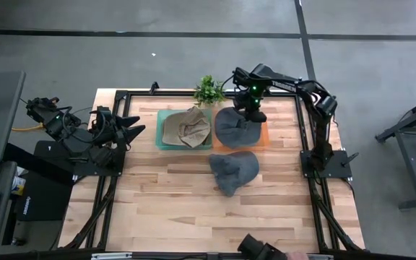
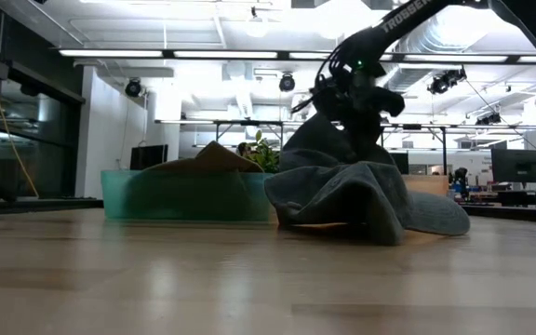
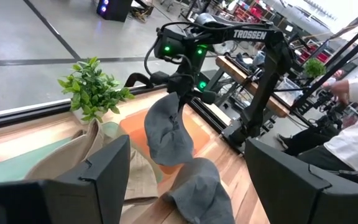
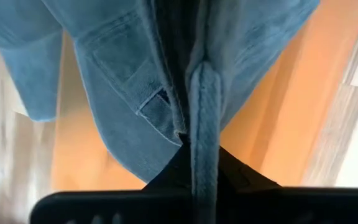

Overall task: Pick & Place hat
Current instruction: Put the left blue cap into the orange bin, then put the blue cap into the orange bin

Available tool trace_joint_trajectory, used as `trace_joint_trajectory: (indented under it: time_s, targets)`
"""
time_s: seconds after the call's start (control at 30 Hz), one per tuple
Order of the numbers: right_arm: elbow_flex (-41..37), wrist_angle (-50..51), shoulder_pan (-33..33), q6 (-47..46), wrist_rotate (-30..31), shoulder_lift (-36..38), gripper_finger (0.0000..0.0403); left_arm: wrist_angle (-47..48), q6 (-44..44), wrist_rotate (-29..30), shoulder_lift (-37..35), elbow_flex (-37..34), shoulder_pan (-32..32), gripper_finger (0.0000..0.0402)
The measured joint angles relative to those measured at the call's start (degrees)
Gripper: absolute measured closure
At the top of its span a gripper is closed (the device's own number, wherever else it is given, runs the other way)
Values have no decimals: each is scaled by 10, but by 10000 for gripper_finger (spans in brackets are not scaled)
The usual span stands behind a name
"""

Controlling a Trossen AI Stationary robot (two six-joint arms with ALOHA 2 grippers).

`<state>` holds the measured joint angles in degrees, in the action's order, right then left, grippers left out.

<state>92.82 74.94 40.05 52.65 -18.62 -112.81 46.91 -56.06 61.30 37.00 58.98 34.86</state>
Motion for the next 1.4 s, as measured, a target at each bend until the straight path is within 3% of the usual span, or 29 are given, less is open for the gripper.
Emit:
trace_joint_trajectory:
  time_s: [0.23, 0.53, 0.93, 1.13, 1.4]
  targets:
    - [0, -2, -21, 1, 54, 0, 374, 0, 0, 0, 0, 0, 0, 126]
    - [0, -8, -42, -35, 60, 0, 358, 12, 0, -1, 0, 0, 0, 126]
    - [0, -8, -42, -104, 51, 0, 256, 19, 0, -4, 0, 0, 0, 126]
    - [5, 3, -42, -119, 98, 0, 219, 27, -1, -16, 0, 0, 0, 126]
    - [54, 13, -36, -123, 165, 0, 214, 31, -1, -18, 0, 0, 0, 126]
